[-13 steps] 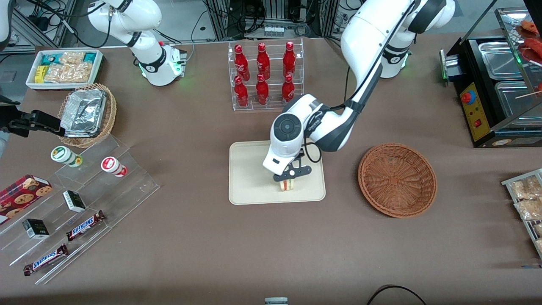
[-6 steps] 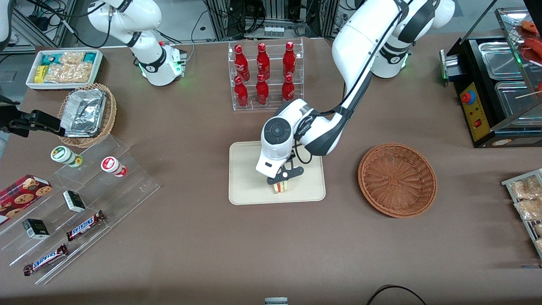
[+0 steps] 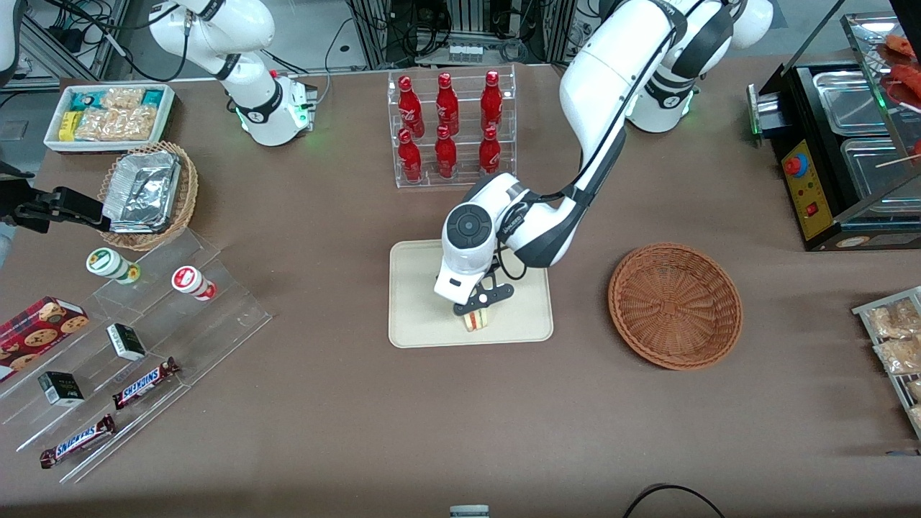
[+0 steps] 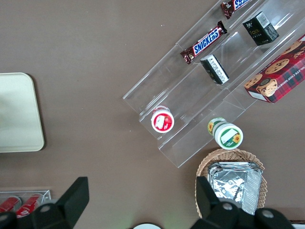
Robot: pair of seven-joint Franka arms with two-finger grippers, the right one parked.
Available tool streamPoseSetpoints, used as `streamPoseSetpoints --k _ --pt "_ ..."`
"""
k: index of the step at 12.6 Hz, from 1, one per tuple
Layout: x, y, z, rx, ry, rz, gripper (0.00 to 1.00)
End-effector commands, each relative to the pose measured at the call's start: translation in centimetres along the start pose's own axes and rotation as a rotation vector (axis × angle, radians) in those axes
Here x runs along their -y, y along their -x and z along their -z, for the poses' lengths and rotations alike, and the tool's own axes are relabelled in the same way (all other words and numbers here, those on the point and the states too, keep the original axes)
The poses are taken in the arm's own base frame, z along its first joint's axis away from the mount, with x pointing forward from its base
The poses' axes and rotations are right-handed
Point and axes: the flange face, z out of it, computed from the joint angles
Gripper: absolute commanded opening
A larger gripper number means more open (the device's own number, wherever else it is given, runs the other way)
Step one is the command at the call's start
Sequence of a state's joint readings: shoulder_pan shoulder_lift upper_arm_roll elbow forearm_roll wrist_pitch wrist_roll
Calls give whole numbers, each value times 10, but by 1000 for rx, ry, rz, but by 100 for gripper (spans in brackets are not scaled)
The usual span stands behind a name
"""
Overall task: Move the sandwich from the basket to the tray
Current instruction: 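Lower the sandwich onto the tray and open the left gripper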
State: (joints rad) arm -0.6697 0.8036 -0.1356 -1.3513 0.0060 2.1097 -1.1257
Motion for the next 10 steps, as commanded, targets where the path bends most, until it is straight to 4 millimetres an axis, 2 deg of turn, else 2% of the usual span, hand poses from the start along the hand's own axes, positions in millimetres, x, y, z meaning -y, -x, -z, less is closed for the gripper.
streamPoseSetpoints --k 1,2,5,7,9,10 --pt "-9 0 13 -22 23 13 100" --pt "-9 1 25 -30 29 9 100" --pt "-2 -7 77 -47 50 14 100" --pt "6 -2 118 -59 31 -1 100" --pt "34 -29 160 -76 30 -124 100" --pt "46 -36 169 -61 4 -191 100"
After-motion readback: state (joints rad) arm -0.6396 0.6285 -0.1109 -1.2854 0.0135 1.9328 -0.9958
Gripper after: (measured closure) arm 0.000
